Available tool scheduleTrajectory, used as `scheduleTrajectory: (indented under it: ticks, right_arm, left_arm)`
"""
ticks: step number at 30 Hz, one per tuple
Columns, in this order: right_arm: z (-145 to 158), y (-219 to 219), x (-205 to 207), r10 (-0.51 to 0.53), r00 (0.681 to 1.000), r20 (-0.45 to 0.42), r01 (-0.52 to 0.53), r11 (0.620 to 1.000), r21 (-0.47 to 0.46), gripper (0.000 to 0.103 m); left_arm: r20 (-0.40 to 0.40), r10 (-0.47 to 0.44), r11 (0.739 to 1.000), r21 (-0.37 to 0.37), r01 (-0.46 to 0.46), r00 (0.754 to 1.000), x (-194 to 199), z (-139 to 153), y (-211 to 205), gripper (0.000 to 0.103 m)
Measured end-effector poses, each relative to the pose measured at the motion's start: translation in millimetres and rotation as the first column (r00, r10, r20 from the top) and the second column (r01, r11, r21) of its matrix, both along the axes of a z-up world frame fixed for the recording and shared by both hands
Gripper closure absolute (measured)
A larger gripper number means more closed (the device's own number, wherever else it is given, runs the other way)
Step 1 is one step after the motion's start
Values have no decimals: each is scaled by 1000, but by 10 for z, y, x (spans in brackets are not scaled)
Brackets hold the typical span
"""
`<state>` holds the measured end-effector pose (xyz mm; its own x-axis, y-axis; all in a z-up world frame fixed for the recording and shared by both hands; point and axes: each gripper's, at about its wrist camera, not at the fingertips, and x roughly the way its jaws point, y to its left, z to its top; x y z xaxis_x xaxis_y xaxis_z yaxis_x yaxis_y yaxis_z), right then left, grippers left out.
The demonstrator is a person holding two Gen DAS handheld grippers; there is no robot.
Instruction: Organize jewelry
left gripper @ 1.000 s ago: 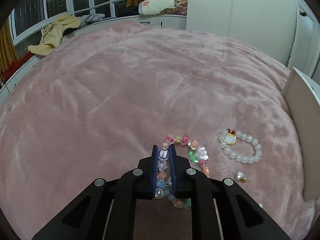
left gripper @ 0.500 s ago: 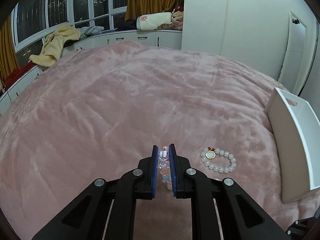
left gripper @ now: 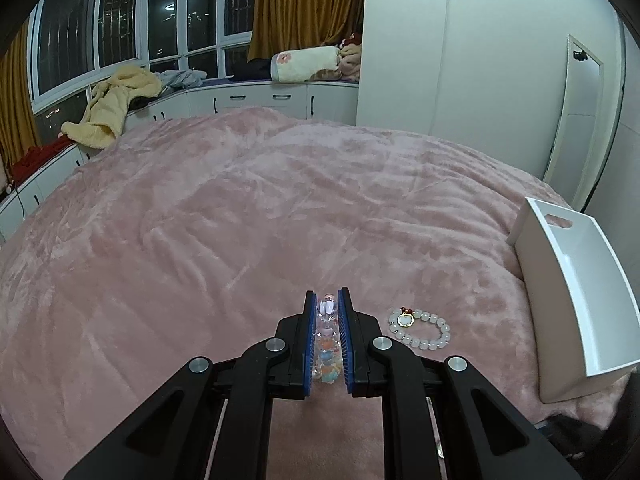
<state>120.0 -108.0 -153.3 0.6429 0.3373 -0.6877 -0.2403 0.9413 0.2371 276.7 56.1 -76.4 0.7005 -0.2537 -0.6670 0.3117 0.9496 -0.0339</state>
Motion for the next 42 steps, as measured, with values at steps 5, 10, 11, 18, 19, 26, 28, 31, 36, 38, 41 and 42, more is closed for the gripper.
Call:
scheduleTrajectory:
  ticks: [5, 10, 11, 18, 19, 26, 28, 31, 36, 38, 41, 42]
  right_arm:
    - [-266, 121, 160, 8, 997, -81, -13, 998, -61, 74]
    - [-263, 96, 130, 20, 996, -83, -23, 999, -35, 83]
    - [-234, 81, 115, 22, 997, -75, -24, 999, -28, 83]
    - [48, -9, 45, 16, 1000, -11, -16, 999, 29, 83]
    - [91, -28, 30, 13, 1000, 1, -13, 999, 33, 83]
    - [204, -81, -16, -1, 1000, 21, 0, 999, 37, 83]
    - [235, -92, -27, -2, 1000, 30, 1, 999, 34, 83]
    - [274, -120, -70, -7, 999, 42, 6, 999, 35, 83]
    - [318, -169, -129, -24, 998, 51, 23, 999, 34, 83]
    - [328, -187, -138, -31, 998, 50, 29, 999, 38, 83]
    - [321, -210, -143, -42, 998, 45, 40, 998, 45, 83]
    - [317, -213, -144, -43, 998, 44, 41, 998, 46, 83]
  left_arm:
    - [21, -21, 1000, -14, 22, 1000, -84, 134, -28, 87]
    - [42, -42, 999, -16, 42, 998, -142, 300, -70, 87]
    - [46, -45, 999, -15, 46, 998, -149, 338, -78, 87]
    - [49, -74, 996, -47, 77, 996, -181, 654, -49, 87]
    - [47, -77, 996, -49, 79, 996, -189, 700, -45, 87]
    - [44, -57, 998, 24, 56, 997, -155, 771, -105, 89]
    - [48, -65, 998, 18, 64, 997, -167, 798, -122, 89]
    - [55, -61, 997, 41, 59, 997, -164, 776, -159, 86]
    - [29, -23, 993, 117, 19, 999, -83, 401, -199, 27]
    - [-15, -12, 989, 144, 14, 1000, -28, 121, -213, 22]
    - [-133, -12, 983, 180, 36, 991, 65, -442, -269, 22]
    - [-173, -19, 977, 205, 55, 985, 81, -677, -321, 22]
